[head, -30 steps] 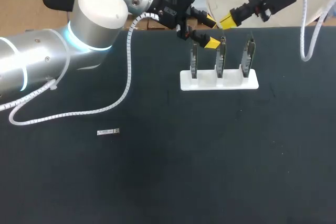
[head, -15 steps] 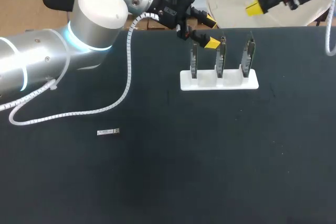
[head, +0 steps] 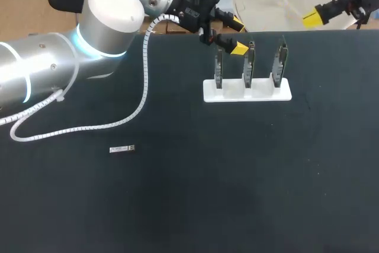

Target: Pick up the optical module with the left hand, and insert it into the network port with the right hand.

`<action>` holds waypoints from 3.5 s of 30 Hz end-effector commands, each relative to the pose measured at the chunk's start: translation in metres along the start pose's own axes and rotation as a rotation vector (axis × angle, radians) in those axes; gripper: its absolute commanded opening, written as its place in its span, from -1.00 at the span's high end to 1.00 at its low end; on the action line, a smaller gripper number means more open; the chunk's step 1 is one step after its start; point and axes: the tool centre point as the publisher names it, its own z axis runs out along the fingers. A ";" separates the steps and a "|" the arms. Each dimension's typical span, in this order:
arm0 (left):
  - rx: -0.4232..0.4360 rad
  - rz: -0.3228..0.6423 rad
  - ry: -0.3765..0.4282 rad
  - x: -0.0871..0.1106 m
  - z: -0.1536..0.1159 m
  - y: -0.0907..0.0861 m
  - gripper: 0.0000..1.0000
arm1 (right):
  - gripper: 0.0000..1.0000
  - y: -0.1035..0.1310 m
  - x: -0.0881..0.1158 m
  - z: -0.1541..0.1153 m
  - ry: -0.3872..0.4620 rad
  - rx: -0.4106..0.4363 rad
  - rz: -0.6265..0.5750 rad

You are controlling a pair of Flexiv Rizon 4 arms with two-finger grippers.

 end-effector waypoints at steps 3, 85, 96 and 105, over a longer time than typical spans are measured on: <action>0.005 -0.001 0.005 -0.001 0.000 0.002 -1.00 | 1.00 -0.006 0.004 -0.002 0.016 -0.040 -0.003; -0.147 0.175 -0.051 -0.052 -0.076 -0.002 -1.00 | -1.00 -0.002 0.021 0.008 0.052 -0.022 0.033; -0.289 0.205 0.129 -0.038 -0.170 -0.042 -1.00 | -1.00 -0.002 0.021 0.008 0.052 -0.022 0.033; -0.360 0.128 0.286 -0.001 -0.227 -0.091 -1.00 | -1.00 -0.002 0.021 0.008 0.052 -0.022 0.033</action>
